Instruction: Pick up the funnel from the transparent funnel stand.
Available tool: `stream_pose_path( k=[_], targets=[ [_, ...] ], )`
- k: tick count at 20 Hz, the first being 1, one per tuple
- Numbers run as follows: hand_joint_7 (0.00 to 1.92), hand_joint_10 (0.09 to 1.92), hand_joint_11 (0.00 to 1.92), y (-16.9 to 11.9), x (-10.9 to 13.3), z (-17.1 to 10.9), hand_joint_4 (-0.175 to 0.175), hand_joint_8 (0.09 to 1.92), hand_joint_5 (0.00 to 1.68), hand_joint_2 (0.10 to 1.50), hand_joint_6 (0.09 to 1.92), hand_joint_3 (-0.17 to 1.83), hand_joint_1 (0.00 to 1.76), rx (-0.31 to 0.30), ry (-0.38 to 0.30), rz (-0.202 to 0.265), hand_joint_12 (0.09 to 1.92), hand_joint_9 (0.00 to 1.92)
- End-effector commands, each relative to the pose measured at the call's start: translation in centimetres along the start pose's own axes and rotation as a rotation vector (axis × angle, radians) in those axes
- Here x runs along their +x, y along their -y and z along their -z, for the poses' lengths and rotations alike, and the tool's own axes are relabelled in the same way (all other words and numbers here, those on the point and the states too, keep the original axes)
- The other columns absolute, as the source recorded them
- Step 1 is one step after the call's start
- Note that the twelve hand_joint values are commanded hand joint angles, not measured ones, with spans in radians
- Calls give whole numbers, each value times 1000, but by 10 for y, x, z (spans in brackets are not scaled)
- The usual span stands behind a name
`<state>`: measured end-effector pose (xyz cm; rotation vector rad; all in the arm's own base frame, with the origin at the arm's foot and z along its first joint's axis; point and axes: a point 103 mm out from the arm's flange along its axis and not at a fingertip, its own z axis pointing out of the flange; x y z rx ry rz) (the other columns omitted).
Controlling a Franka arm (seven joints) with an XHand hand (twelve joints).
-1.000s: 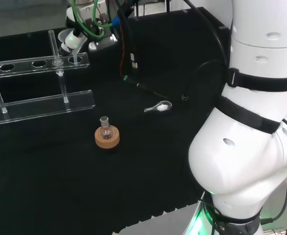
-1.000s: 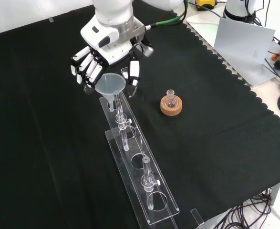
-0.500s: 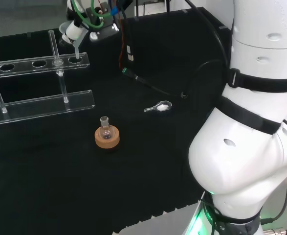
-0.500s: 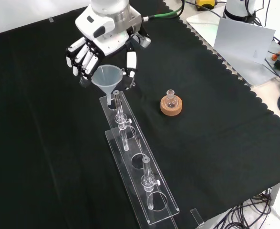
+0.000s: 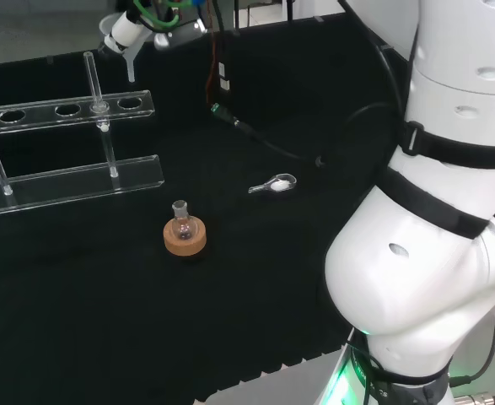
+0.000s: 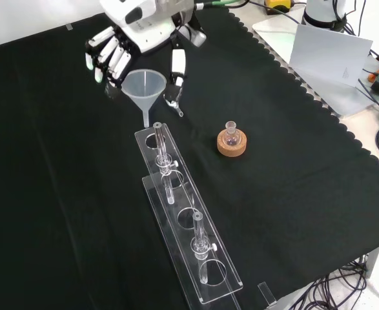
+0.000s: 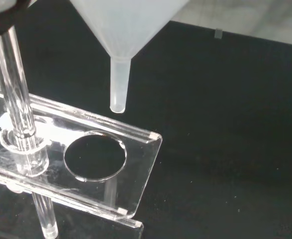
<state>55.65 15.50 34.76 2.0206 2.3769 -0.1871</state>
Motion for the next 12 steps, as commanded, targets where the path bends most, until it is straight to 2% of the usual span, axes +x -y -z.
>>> stream_pose_path(
  k=[1, 6, 12],
  targets=[
    [938, 572, 0, 15, -7, 18, -14, 532, 741, 643, 177, 464, 739, -11, 29, -6, 1067, 480],
    [948, 567, 0, 28, -10, 28, -15, 526, 741, 639, 197, 473, 738, -20, 47, -18, 1036, 485],
    [952, 566, 0, 48, -18, 26, -15, 525, 741, 638, 204, 475, 738, -8, 60, -45, 1028, 487]
  ],
)
